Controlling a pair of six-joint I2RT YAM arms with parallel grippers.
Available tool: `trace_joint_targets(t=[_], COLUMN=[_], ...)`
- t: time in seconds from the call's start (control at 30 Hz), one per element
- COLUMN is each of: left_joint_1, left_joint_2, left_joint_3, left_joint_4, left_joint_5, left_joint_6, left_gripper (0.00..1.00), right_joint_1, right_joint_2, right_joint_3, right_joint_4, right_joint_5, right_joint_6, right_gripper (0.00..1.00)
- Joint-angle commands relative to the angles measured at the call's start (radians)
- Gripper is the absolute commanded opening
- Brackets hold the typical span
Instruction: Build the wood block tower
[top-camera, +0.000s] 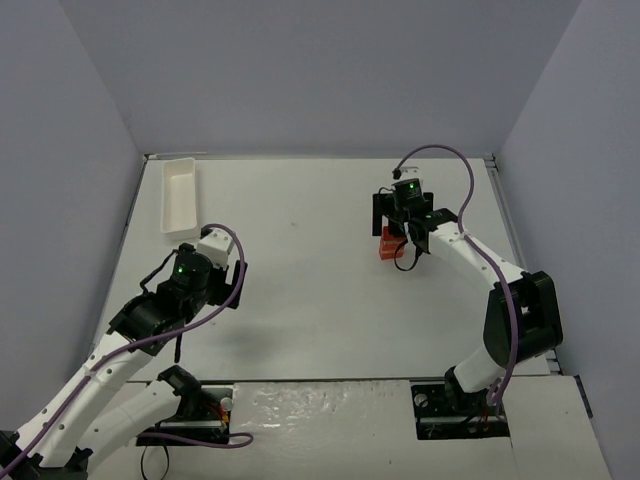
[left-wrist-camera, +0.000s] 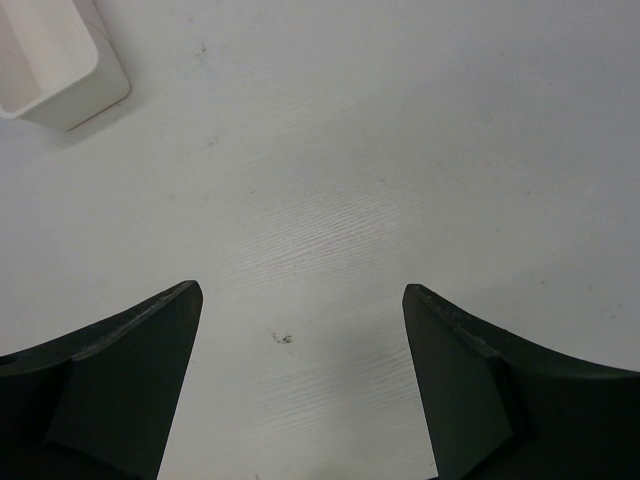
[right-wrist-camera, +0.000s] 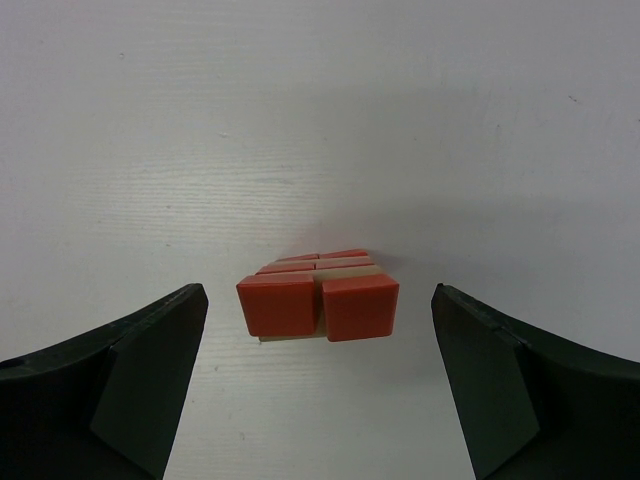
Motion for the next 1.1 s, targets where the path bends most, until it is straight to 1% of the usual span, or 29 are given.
trace_joint_targets(t=[0.0,0.53,0.77,1.07], left_joint_1=[0.006,0.008,0.006,0.006], left_joint_2=[0.004,0.002,0.003,0.001], left_joint_3=[0.031,0.031,0.031,0.03], left_joint_4=[0.051,0.051,0.052,0.051], left_joint_5=[0.003,0.001,0.001,0.001], left_joint_6=[0.011,0.01,0.011,0.011], left_gripper=[0.79,0.79,0.79,0.79], right_joint_1=[-0.007,-0.009,-0.012,-0.015], right_joint_2=[0.008,0.014,0.014,0.016], right_joint_3=[-0.001,-0.015,-0.017,-0.018], right_joint_4=[0.05,0.058,0.061,0.061], right_joint_5=[-0.012,0.011,0.006,-0.003], right_joint_6=[0.011,0.007,0.006,0.003], right_gripper=[0.91,0.9,0.85,0.81])
